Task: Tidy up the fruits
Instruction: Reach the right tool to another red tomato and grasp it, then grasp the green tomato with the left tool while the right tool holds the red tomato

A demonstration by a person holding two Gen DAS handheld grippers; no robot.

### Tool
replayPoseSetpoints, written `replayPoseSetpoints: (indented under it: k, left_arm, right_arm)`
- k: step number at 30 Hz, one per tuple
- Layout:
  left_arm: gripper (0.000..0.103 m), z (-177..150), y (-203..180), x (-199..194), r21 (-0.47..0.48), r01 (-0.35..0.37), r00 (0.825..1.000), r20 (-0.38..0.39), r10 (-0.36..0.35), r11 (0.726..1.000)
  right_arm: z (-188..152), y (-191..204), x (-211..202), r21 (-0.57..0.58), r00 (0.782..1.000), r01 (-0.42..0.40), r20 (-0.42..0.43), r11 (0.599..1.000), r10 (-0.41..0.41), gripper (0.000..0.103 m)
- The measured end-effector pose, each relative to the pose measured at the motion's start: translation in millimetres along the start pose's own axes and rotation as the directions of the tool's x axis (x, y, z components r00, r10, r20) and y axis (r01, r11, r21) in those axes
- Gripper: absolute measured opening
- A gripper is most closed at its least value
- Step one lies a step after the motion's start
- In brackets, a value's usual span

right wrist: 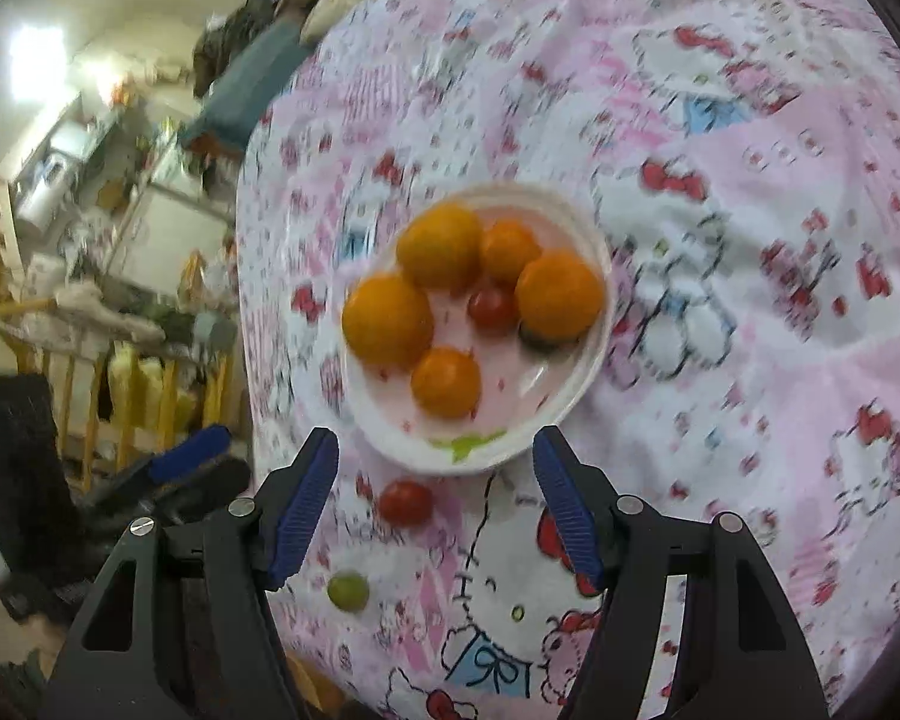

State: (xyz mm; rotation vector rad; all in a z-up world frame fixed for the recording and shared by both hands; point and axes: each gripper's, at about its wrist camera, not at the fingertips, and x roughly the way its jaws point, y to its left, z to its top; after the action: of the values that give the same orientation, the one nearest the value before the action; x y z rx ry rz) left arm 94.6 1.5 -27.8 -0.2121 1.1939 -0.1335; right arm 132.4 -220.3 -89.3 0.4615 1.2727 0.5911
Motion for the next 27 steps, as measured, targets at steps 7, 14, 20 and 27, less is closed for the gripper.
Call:
replayPoseSetpoints:
  k: [7, 14, 20, 27]
  left_arm:
    - [0.071, -8.0, 35.6, 3.8, -0.128, -0.081, 0.996, -0.033, 0.077, 0.989]
    - [0.071, -9.0, 50.1, 1.8, -0.165, -0.087, 0.996, -0.033, 0.083, 0.982]
    - [0.071, -11.4, 57.7, 5.3, -0.166, -0.104, 0.994, -0.045, 0.098, 0.981]
    - [0.071, -15.5, 54.1, 12.7, -0.132, -0.124, 0.991, -0.074, 0.115, 0.983]
  right_arm:
    - [-14.8, 12.1, 49.7, -0.036, 0.991, 0.001, -0.136, 0.999, -0.006, 0.070]
    - [-21.2, 31.0, 101.0, -0.090, 0.970, 0.036, -0.238, 0.995, -0.057, 0.058]
    - [-24.8, 42.7, 117.2, -0.160, 0.966, 0.076, -0.232, 0.984, -0.113, 0.036]
    - [-28.9, 38.9, 104.4, -0.160, 0.971, 0.045, -0.224, 0.986, -0.081, 0.035]
